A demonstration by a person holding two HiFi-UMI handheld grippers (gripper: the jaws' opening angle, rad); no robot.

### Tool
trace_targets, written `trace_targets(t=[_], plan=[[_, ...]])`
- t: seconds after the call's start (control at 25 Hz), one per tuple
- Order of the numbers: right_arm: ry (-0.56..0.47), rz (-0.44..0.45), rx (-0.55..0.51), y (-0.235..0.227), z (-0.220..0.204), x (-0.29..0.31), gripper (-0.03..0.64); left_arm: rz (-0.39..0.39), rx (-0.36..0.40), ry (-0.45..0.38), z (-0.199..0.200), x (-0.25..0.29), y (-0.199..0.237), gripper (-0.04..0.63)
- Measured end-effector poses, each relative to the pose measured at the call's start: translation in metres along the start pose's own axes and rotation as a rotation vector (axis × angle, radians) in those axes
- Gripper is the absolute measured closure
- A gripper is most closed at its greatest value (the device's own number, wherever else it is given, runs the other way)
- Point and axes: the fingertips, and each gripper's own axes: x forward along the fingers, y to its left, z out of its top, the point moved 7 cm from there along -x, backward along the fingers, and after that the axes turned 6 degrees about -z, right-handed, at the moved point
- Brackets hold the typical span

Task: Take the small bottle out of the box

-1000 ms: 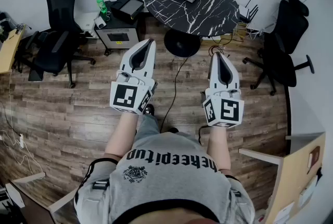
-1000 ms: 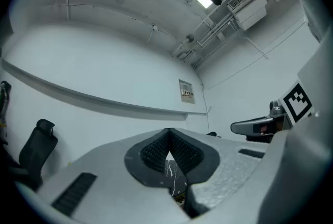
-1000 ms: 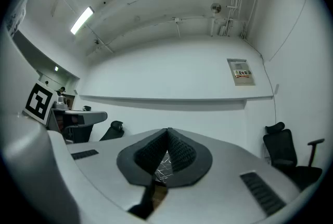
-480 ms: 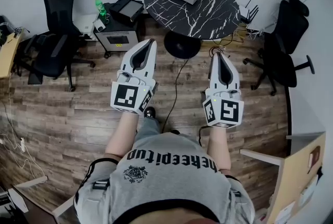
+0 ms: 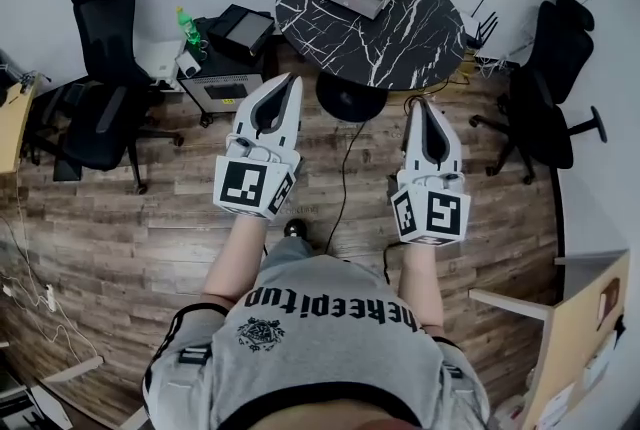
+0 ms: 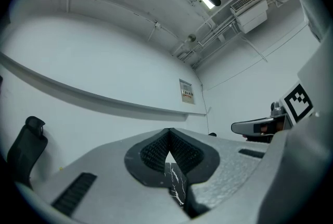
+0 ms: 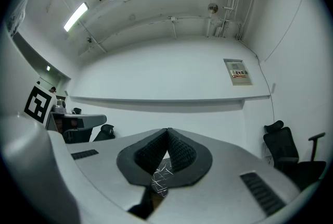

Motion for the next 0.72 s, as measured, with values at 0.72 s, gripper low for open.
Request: trace_targets(t=[0.72], plan=[[0.028,-0.05,0.0,0.057,-0.028,0.088,0.617,-0.078,-0.025,0.021,-0.031,0.04,0.105,0.592]])
